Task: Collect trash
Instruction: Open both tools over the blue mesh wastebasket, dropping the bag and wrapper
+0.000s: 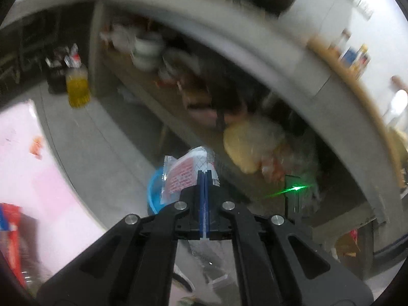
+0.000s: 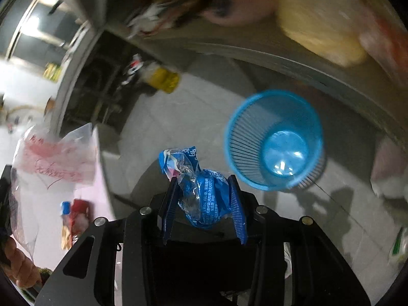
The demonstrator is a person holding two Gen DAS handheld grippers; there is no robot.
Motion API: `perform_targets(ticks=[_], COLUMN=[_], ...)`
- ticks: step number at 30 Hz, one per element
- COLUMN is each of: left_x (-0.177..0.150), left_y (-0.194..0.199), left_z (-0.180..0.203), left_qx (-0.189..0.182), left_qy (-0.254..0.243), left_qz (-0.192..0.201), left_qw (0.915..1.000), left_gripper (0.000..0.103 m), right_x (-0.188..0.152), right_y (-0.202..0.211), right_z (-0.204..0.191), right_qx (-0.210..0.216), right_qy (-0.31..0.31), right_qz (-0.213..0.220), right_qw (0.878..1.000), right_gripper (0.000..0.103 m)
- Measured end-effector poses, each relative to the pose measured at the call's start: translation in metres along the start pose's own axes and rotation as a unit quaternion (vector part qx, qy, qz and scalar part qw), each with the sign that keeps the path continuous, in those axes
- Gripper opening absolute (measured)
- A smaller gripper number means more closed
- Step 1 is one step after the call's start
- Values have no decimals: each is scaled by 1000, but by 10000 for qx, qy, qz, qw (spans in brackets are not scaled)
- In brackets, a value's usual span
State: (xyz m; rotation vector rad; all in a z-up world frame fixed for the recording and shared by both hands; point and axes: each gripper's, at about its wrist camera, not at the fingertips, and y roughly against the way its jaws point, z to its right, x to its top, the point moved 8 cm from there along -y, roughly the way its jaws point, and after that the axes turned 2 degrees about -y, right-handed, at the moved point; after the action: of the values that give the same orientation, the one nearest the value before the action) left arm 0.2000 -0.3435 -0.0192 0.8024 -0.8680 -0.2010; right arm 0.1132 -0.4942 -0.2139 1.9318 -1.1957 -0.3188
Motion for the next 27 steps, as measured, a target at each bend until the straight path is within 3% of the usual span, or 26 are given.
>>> perform_targets(ticks=[7,14,15,16,17,18,19,22,27], left_x=[-12,-17,-18,-16,-13,-10,-8,-5,1], left_y=[-119,-198,-202,-208,-213,-215,-214,-209,-183], left_z=[12,-3,-5,-9,-14,-16,-23,-28,-29], left_qx=[20,317,360,444,537,644,858,831,852], left_qy=[207,289,284,291,310,327,367,419,354], left_qz=[-1174,-1726,-1723,-1695,-1654,-1629,-1563,-1442,-1209], left_qw=[9929,9841,9840,9841,9843,9840,9833,9852,9884], left_gripper=[0,0,5,10,27,47,52,57,63], right_x=[6,28,33,38,44,48,51,54,51], right_y=[-27,-72,-77,-83,-90,-97,-101,-115,-108], right_z=[57,94,97,98,102,105,107,113,113], right_qx=[-173,-340,-360,-405,-491,-548,-597,-843,-897], right_qy=[-737,-1108,-1111,-1105,-1111,-1096,-1078,-987,-963], right_qz=[24,-36,22,80,156,224,258,253,337], right_qw=[9971,9933,9931,9930,9925,9922,9920,9912,9907], right_gripper=[38,41,44,58,70,72,72,73,73])
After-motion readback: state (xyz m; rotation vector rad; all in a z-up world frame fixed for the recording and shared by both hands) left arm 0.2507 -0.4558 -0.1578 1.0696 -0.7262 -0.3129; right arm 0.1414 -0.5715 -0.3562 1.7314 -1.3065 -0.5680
